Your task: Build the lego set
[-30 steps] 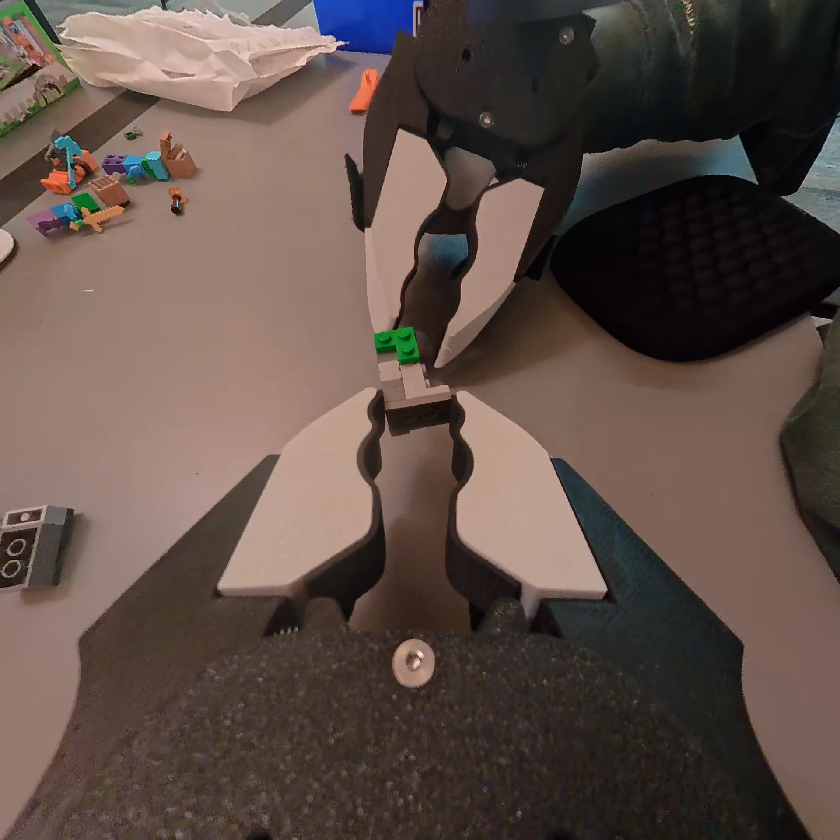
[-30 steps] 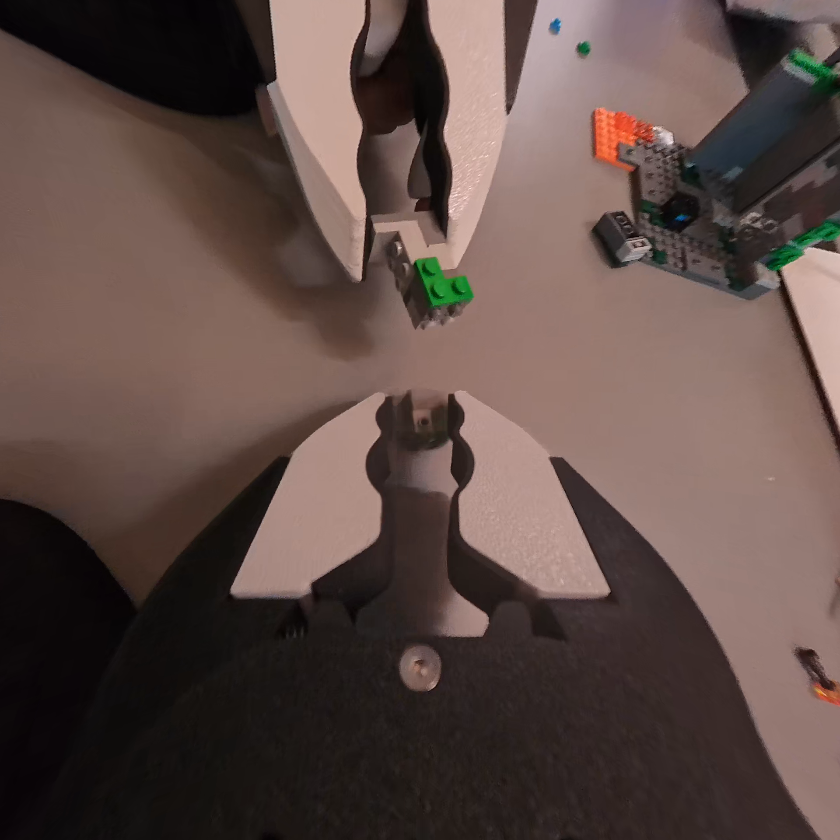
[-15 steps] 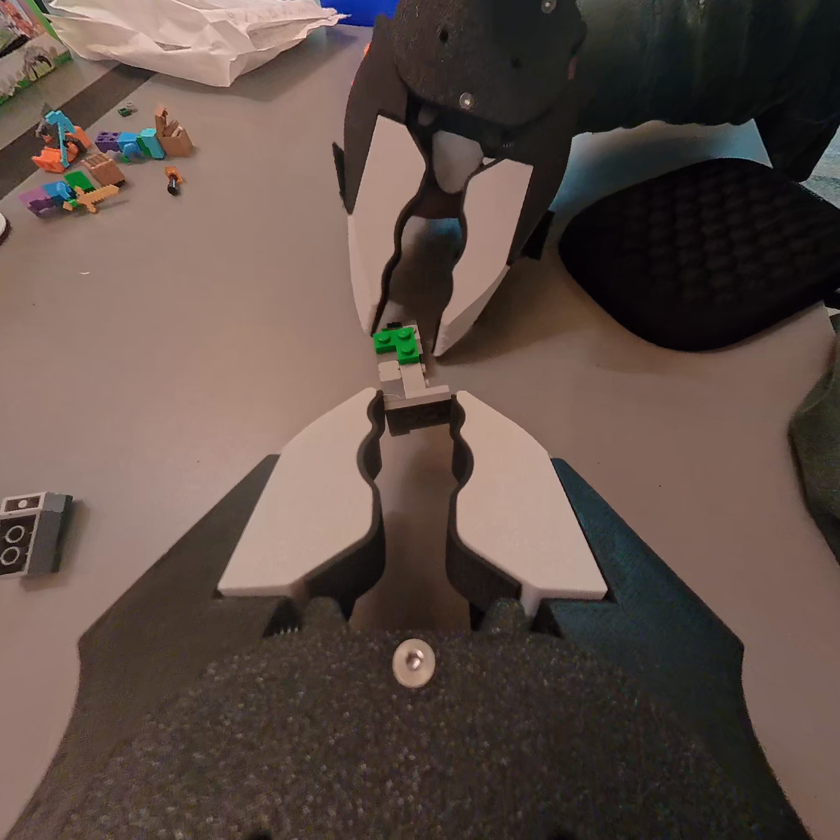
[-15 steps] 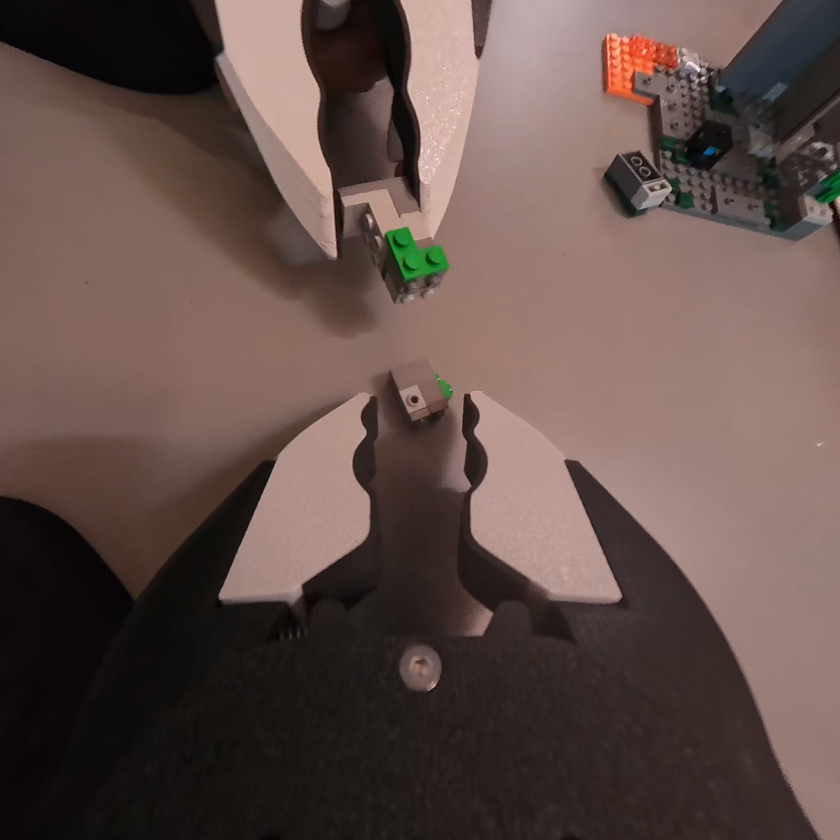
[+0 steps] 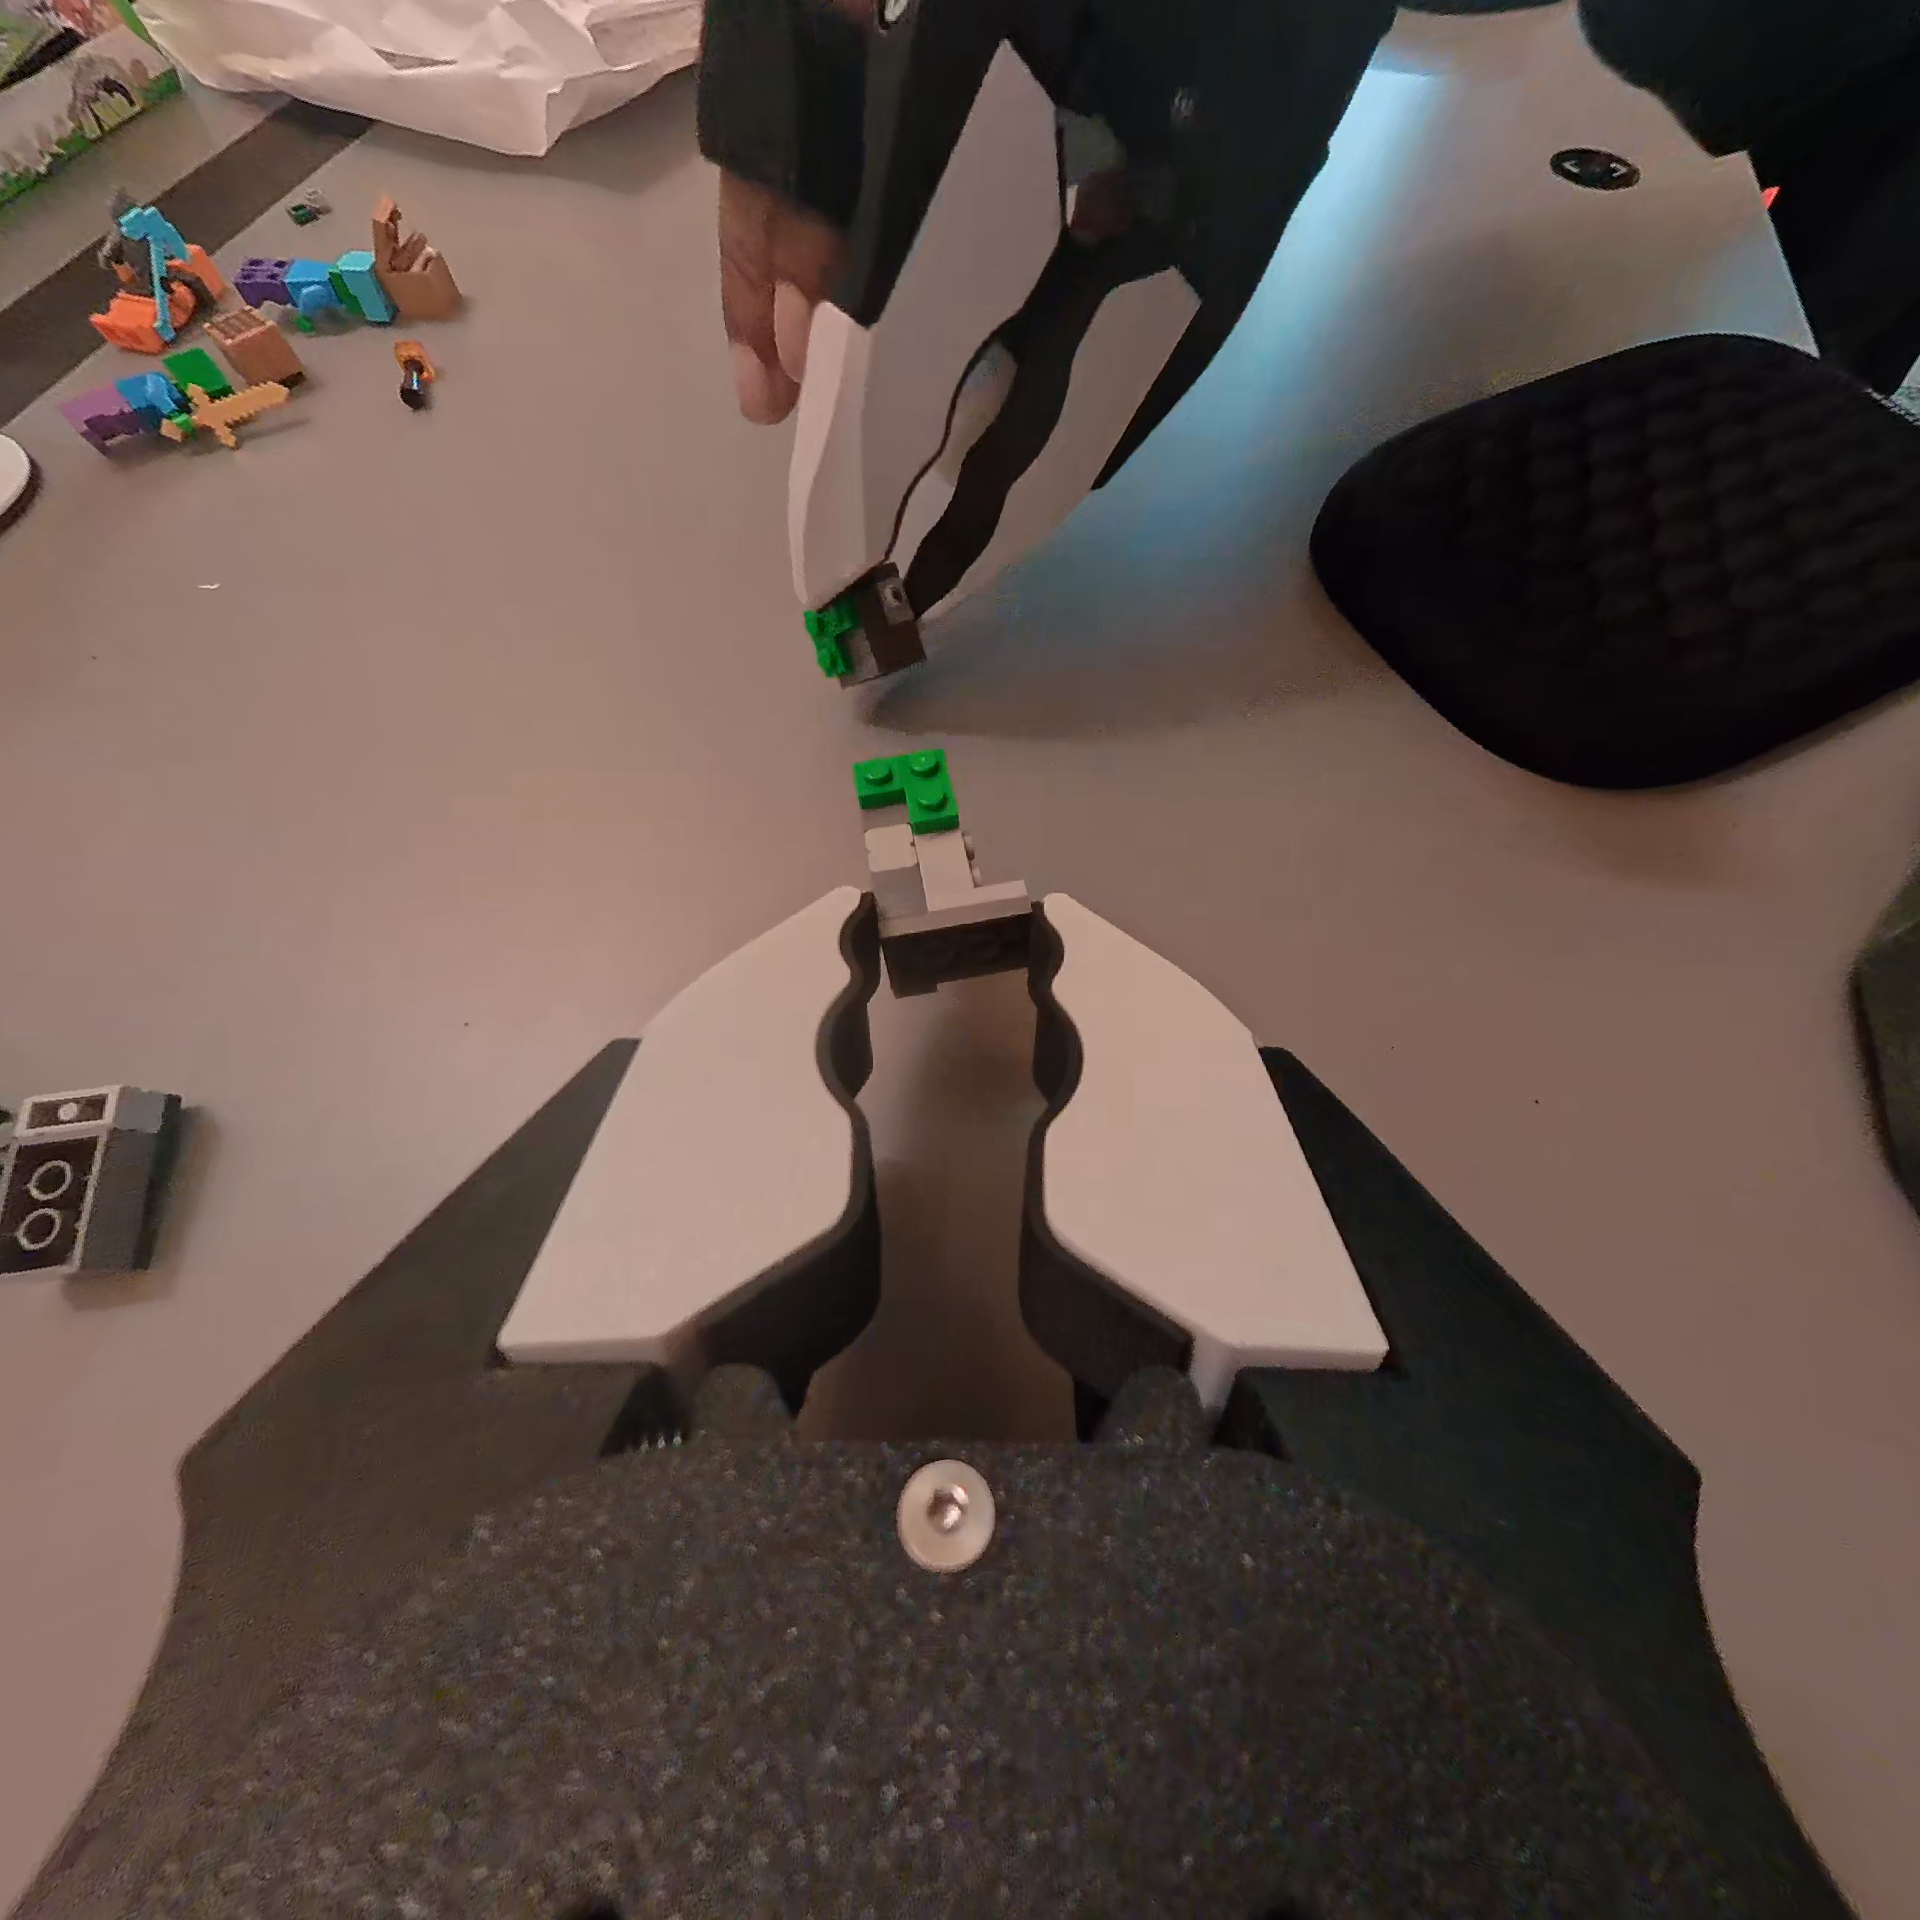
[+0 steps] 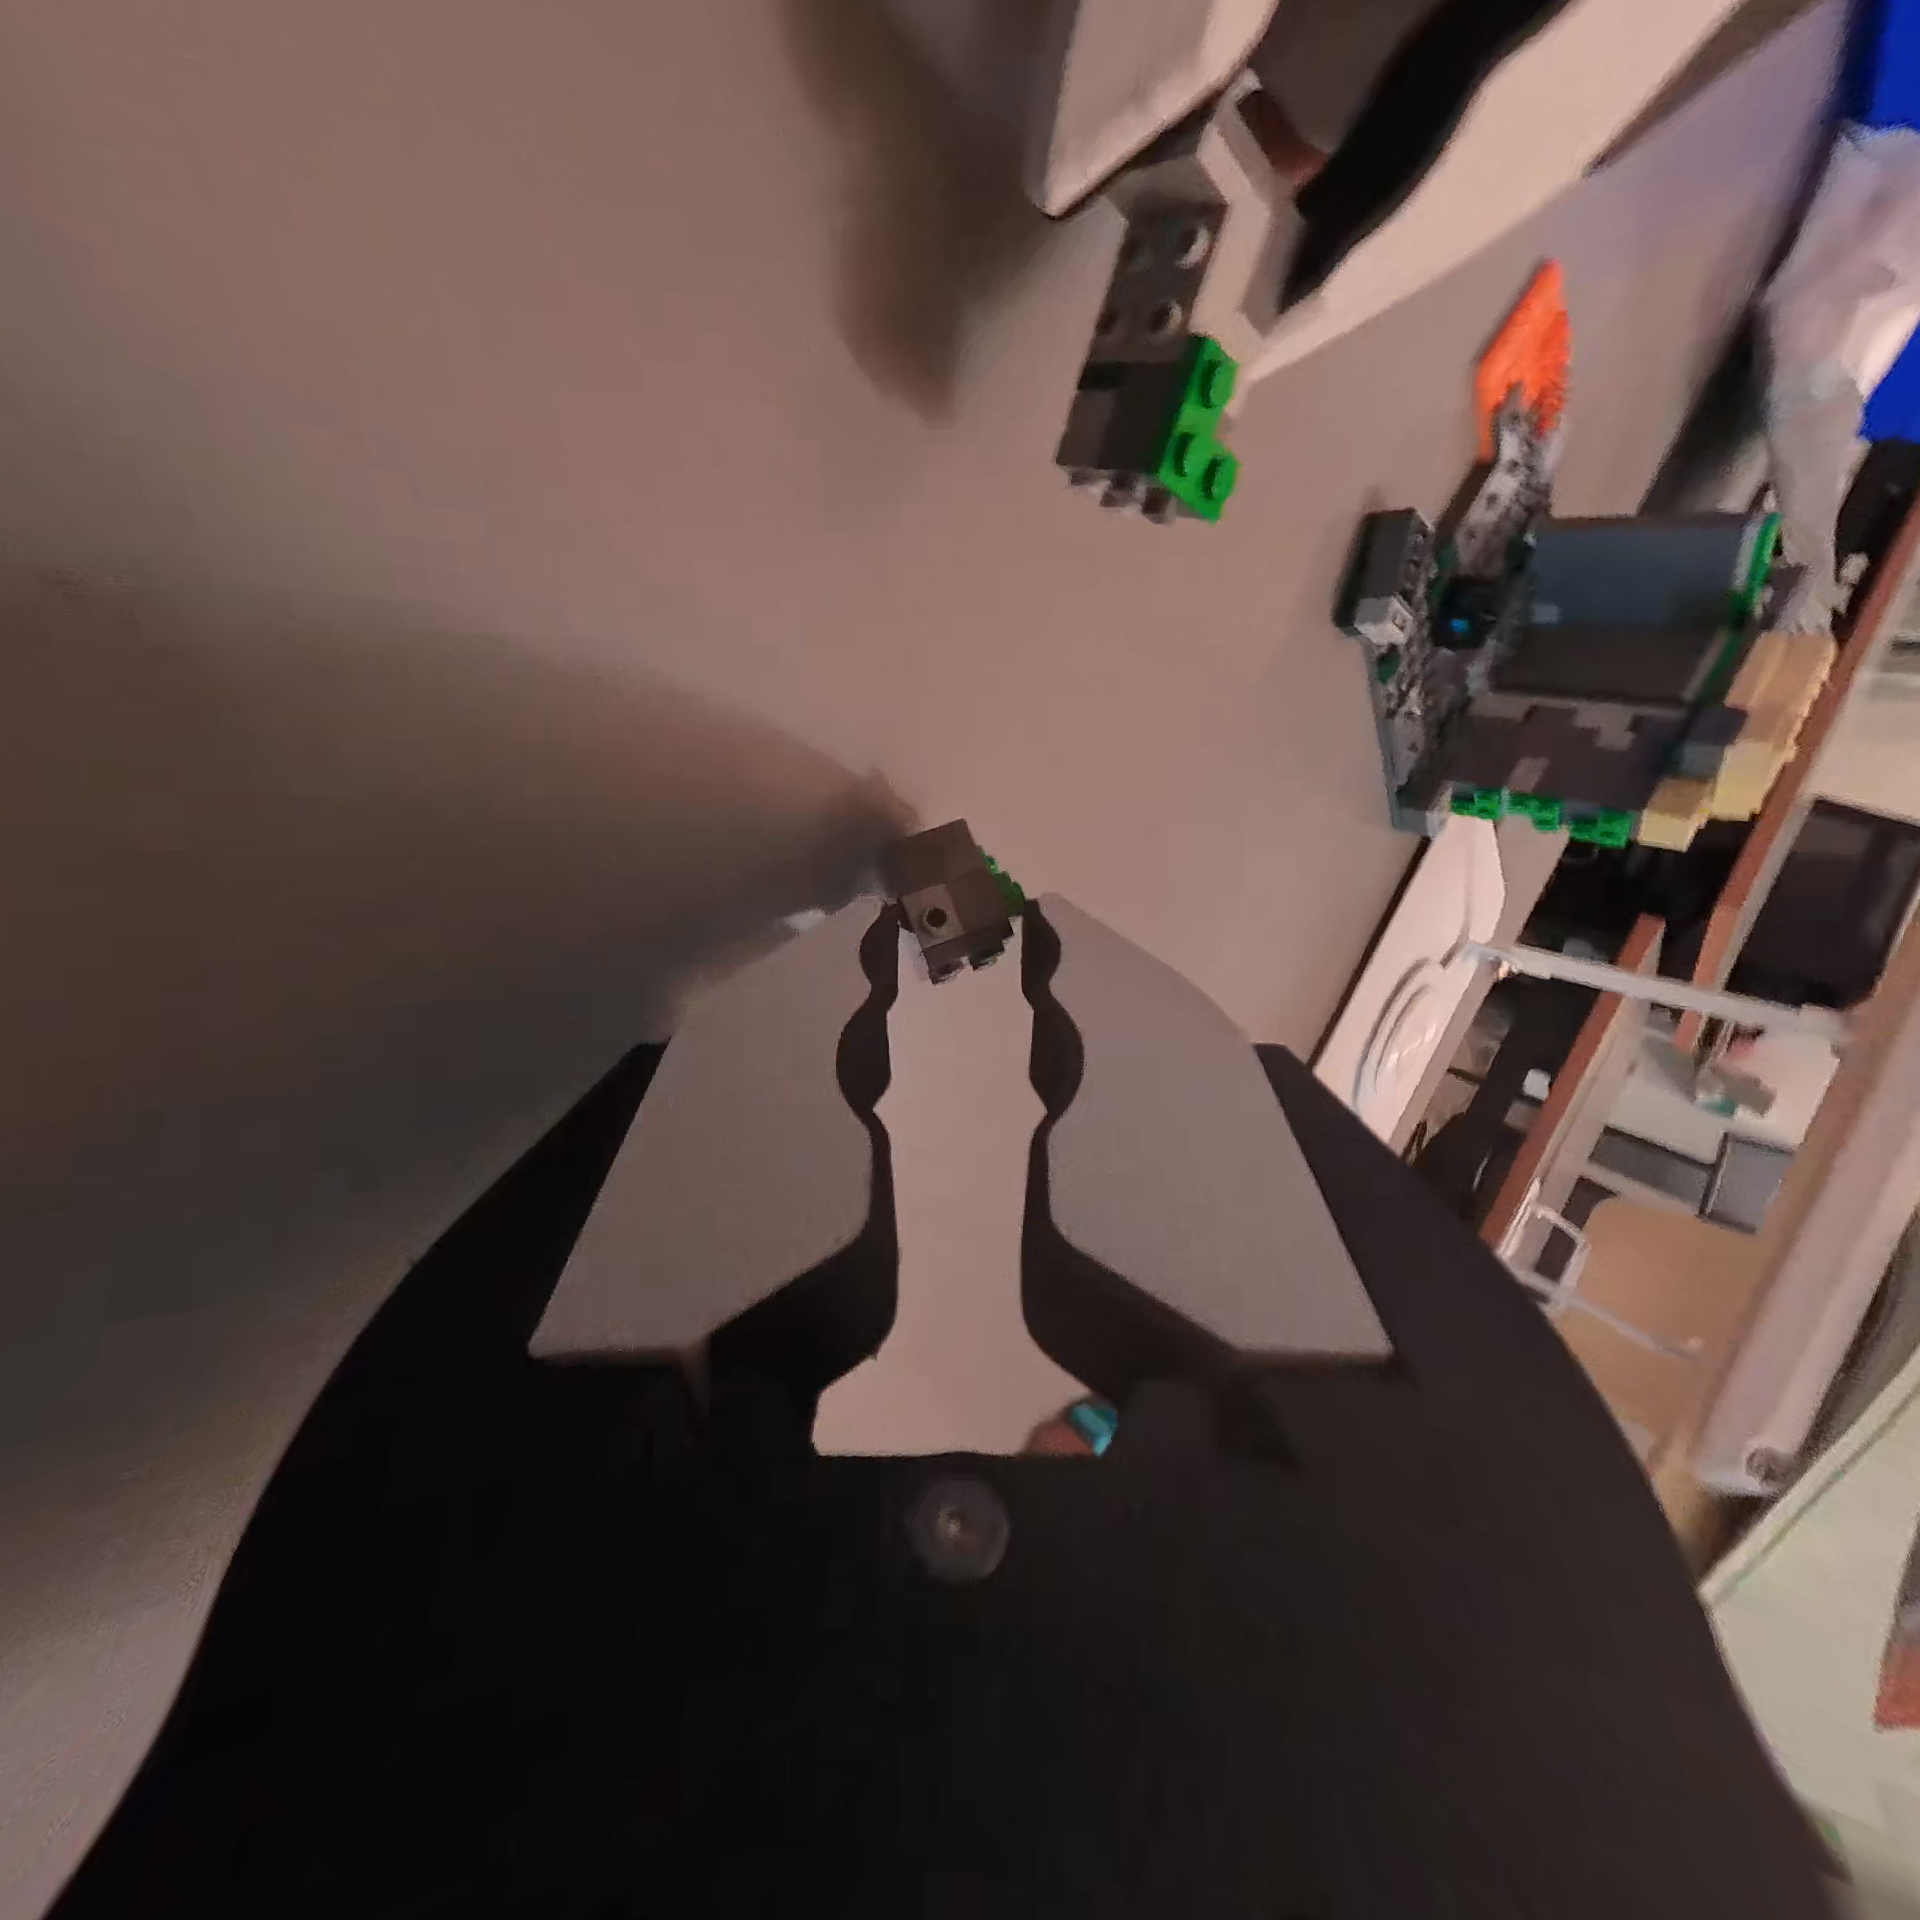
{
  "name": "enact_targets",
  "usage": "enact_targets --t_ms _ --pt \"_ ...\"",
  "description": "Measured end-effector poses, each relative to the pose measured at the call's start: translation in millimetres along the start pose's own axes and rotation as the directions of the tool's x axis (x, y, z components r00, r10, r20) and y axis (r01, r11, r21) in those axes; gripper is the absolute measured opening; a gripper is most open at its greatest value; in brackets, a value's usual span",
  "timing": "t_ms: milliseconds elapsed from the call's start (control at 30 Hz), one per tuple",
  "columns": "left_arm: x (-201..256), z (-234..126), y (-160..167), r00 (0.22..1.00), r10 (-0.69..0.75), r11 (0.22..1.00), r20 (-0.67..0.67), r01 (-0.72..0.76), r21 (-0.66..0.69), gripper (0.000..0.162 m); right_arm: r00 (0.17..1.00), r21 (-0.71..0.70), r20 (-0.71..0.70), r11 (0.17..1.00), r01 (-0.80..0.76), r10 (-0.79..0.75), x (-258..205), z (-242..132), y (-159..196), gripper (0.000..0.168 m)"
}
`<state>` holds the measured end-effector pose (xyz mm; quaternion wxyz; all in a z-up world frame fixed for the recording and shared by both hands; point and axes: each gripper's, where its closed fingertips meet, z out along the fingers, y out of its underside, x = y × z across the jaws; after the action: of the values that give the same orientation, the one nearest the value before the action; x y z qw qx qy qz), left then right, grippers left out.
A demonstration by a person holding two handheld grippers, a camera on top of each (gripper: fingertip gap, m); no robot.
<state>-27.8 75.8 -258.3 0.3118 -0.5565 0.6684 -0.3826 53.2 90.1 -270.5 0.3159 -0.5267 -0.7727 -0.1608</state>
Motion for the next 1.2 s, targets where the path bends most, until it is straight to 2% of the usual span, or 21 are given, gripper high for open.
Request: enact_targets --t_ms 100,167,233,300,367,433,500,567,633,733,833,933,1000,1100,1200 --pt "0 -1 0 1.000 -0.004 1.000 0.001 0.004 0.002 0.027 0.994 -0.009 0.064 0.996 0.087 -0.087 -5 -3 -5 0.023" --pt "0 -1 0 1.000 -0.003 1.000 0.002 0.003 0.008 0.027 0.992 -0.002 0.100 0.997 0.082 -0.081 -9 -5 -9 0.028" --pt "-1 -3 -1 1.000 0.000 1.000 0.003 0.000 0.013 0.027 0.994 0.034 0.110 0.999 -0.011 0.008 -8 -8 -17 0.033" --pt "-2 -4 -1 1.000 -0.005 1.000 0.007 0.005 0.019 0.027 0.981 0.094 0.100 0.980 -0.174 0.165 1 -14 -24 0.033" --pt "-4 -5 -2 1.000 -0.016 1.000 0.015 0.016 0.021 0.027 0.921 0.149 0.095 0.909 -0.389 0.378 17 -19 -28 0.033" --pt "-7 -6 -2 0.999 -0.024 0.999 0.031 0.023 0.027 0.027 0.807 0.196 0.108 0.783 -0.590 0.581 34 -21 -29 0.033" --pt "-10 -8 -4 0.998 -0.030 0.999 0.048 0.028 0.040 0.027 0.685 0.230 0.125 0.651 -0.724 0.718 49 -19 -29 0.033" --pt "-14 -11 -7 0.997 -0.043 0.997 0.059 0.039 0.059 0.027 0.596 0.241 0.143 0.556 -0.795 0.790 60 -12 -28 0.033" --pt "-17 -15 -9 0.996 -0.053 0.996 0.075 0.047 0.079 0.027 0.565 0.233 0.156 0.526 -0.818 0.810 65 -2 -26 0.033" --pt "-23 -22 -11 0.993 -0.057 0.993 0.101 0.046 0.108 0.027 0.562 0.207 0.202 0.526 -0.825 0.802 65 10 -26 0.032" --pt "-29 -27 -11 0.990 -0.069 0.990 0.123 0.053 0.128 0.027 0.541 0.110 0.250 0.531 -0.840 0.803 50 14 -22 0.033" --pt "-32 -30 -12 0.988 -0.071 0.989 0.138 0.051 0.142 0.027 0.434 0.024 0.310 0.449 -0.893 0.846 30 5 -19 0.041" --pt "-31 -29 -13 0.988 -0.062 0.989 0.142 0.042 0.143 0.027 0.373 -0.022 0.302 0.398 -0.917 0.877 17 1 -14 0.044" --pt "-28 -27 -13 0.987 -0.030 0.991 0.155 0.009 0.133 0.027 0.320 -0.081 0.269 0.352 -0.932 0.909 -5 2 -7 0.045" --pt "-25 -26 -14 0.986 0.010 0.992 0.167 -0.030 0.119 0.027 0.274 -0.081 0.254 0.303 -0.950 0.928 -16 4 -7 0.046"
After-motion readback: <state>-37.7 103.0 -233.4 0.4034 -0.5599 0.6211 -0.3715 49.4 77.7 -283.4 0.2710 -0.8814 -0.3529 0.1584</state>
